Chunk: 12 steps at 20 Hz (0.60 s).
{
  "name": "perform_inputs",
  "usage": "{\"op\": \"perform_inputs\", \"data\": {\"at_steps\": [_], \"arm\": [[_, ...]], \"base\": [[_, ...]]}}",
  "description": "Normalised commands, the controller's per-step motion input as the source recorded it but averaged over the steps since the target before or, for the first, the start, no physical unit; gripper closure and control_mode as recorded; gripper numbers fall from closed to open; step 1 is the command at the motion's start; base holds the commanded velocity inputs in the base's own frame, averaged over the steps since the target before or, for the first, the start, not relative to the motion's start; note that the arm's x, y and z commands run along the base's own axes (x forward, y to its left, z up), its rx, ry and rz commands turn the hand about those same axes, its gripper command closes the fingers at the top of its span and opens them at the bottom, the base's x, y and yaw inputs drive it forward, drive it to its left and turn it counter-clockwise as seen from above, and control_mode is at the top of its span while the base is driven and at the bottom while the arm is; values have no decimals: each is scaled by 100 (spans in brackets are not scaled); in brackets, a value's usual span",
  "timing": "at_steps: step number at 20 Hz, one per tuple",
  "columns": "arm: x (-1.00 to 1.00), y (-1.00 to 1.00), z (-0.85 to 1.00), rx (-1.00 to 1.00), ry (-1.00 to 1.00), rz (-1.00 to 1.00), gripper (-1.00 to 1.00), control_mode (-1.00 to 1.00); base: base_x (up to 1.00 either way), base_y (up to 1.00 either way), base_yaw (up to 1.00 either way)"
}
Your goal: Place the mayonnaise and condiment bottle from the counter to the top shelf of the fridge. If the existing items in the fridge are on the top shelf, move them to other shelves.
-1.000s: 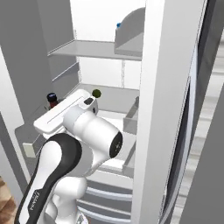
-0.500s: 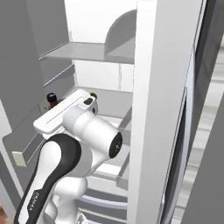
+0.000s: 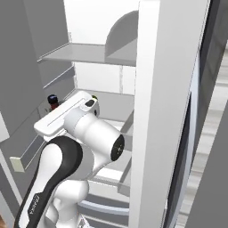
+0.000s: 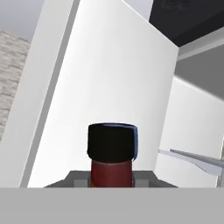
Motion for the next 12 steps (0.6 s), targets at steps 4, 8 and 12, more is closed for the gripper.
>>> {"op": "perform_inputs", "data": {"at_steps": [4, 8, 12], "arm": [[0, 0, 0, 0, 0, 0, 100, 100], [23, 14, 63, 0, -13, 0, 100, -100], [22, 1, 80, 0, -13, 0, 100, -100]], "base": [[39, 4, 0], [0, 0, 0], [0, 0, 0]]}}
